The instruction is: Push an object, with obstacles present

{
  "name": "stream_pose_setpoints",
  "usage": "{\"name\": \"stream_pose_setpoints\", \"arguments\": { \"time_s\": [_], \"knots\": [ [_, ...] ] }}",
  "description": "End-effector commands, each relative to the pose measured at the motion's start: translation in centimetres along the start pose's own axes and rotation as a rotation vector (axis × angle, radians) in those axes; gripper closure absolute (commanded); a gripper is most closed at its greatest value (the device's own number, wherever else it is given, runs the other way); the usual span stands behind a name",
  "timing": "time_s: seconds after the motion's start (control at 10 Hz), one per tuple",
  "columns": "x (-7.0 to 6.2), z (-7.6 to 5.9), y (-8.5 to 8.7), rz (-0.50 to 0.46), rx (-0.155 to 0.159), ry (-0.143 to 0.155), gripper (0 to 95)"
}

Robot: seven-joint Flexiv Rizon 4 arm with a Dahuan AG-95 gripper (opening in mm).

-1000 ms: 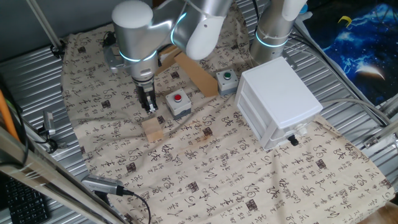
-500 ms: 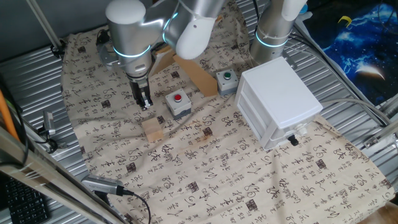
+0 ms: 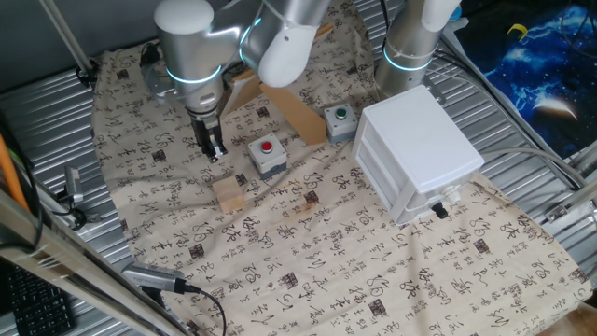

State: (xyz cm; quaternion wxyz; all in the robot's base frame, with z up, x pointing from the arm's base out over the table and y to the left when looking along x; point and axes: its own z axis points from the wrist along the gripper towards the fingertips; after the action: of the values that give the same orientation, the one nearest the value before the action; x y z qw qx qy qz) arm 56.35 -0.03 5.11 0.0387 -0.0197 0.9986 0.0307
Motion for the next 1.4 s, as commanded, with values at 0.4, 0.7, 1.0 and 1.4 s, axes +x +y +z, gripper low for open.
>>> {"name": "stream_pose_setpoints", "arguments": {
  "time_s": [0.4,0.7,1.0,1.4],
  "knots": [
    [-0.1,0.7,-0.7,0.005,0.015,0.029,95.0],
    [-0.1,1.6,-1.3,-0.001,0.012,0.04,95.0],
    [-0.1,2.7,-1.7,-0.002,0.014,0.05,95.0],
    [-0.1,2.6,-1.6,0.016,0.029,0.068,95.0]
  ]
}}
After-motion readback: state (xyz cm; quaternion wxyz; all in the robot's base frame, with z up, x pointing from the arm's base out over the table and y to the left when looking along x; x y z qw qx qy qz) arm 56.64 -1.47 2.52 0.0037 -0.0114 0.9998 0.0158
